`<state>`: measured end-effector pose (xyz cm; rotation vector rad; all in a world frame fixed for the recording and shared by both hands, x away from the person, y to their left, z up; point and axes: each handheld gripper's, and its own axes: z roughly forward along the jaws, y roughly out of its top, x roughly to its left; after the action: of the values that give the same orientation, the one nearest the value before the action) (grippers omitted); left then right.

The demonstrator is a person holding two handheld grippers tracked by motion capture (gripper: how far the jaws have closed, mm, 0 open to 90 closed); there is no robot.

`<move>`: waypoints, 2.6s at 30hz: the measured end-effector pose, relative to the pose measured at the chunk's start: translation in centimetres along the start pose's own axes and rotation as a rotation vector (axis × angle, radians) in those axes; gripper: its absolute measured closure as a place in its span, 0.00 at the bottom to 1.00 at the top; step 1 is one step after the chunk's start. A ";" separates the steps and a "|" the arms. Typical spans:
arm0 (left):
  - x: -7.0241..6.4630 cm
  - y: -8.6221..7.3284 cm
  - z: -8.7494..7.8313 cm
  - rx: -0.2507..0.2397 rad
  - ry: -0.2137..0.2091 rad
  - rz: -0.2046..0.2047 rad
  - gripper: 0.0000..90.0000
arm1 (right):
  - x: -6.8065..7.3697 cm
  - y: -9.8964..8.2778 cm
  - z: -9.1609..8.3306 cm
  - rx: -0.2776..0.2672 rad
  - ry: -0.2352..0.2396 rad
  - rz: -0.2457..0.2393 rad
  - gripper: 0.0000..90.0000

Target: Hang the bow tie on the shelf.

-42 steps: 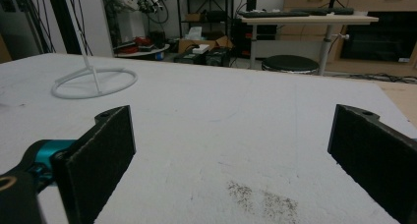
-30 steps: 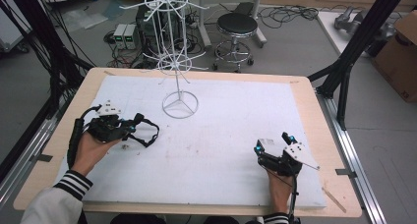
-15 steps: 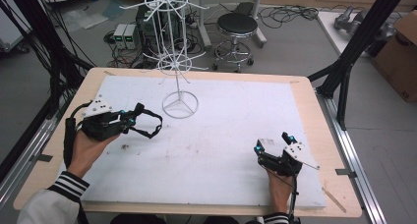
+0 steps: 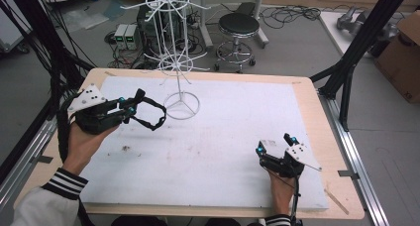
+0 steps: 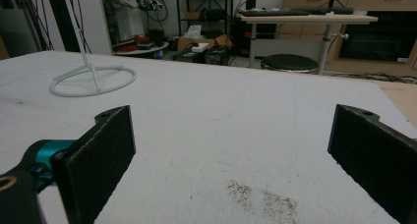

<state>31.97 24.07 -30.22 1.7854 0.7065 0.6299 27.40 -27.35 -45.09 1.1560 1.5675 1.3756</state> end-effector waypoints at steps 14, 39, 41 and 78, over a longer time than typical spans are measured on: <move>-0.4 3.1 1.7 -0.054 0.030 0.031 0.84 | 0.0 0.0 0.0 0.001 0.001 0.005 0.03; 0.9 3.3 5.5 -0.036 0.093 0.027 0.84 | 0.0 0.0 0.0 0.000 0.003 0.004 0.03; 1.0 3.2 5.9 -0.025 0.099 0.029 0.84 | 0.0 0.0 0.0 0.001 0.002 0.004 0.03; 0.9 0.4 8.5 0.066 0.183 -0.001 0.41 | 0.0 0.0 0.1 0.006 -0.004 -0.009 0.03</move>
<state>38.68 19.16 -32.30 1.8025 0.8613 0.7846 27.47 -27.27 -45.09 1.1527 1.5734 1.3630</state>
